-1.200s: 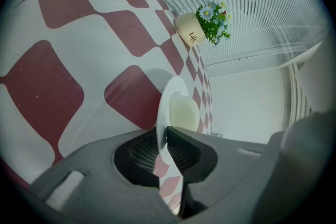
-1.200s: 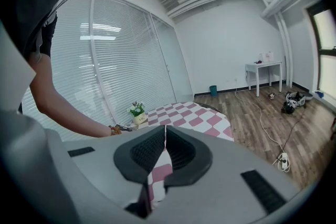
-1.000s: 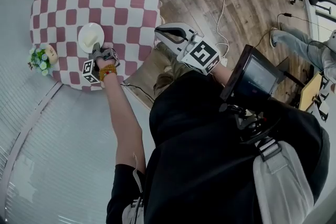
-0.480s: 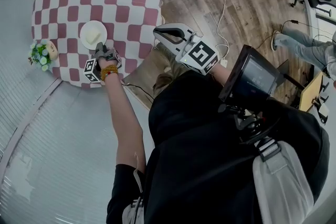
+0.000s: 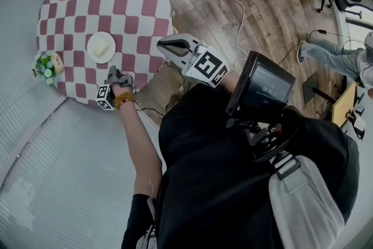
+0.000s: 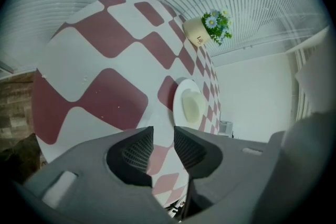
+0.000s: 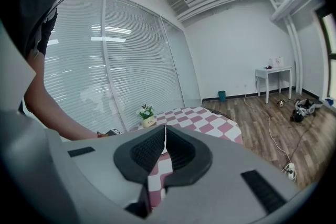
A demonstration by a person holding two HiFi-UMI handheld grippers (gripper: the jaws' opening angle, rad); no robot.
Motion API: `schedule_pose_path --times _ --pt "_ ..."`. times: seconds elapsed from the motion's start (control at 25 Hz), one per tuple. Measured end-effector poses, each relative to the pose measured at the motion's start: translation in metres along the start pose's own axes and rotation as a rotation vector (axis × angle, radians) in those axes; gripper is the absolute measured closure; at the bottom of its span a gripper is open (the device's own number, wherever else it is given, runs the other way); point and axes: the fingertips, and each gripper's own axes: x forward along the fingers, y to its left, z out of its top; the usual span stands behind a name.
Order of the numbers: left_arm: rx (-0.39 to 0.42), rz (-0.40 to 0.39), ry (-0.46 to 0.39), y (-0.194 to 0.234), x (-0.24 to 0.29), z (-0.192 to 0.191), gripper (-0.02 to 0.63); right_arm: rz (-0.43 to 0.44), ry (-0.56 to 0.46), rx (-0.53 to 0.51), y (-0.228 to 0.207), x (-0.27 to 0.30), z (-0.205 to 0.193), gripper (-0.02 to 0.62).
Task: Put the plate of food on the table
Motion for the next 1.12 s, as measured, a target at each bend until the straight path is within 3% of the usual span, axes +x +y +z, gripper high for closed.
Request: schedule_pose_path --times 0.16,0.32,0.4,0.56,0.84,1.12 --pt "0.158 -0.013 0.045 0.004 -0.026 -0.008 0.5 0.016 -0.018 -0.029 -0.003 0.006 0.014 0.581" --pt "0.471 -0.034 0.098 -0.007 -0.064 -0.02 0.502 0.04 -0.035 -0.054 0.005 0.011 0.029 0.581" --pt "0.574 -0.057 0.096 -0.011 -0.078 -0.023 0.502 0.059 -0.043 -0.07 0.008 0.017 0.035 0.581" --pt "0.753 -0.147 0.033 -0.019 -0.105 -0.024 0.509 0.104 -0.042 -0.105 0.017 0.027 0.044 0.581" --pt "1.099 -0.31 -0.111 -0.029 -0.17 -0.018 0.581 0.163 -0.053 -0.178 0.062 0.033 0.043 0.581" --pt "1.407 -0.481 -0.227 -0.128 -0.231 -0.022 0.6 0.189 -0.132 -0.208 0.091 0.043 0.108 0.581"
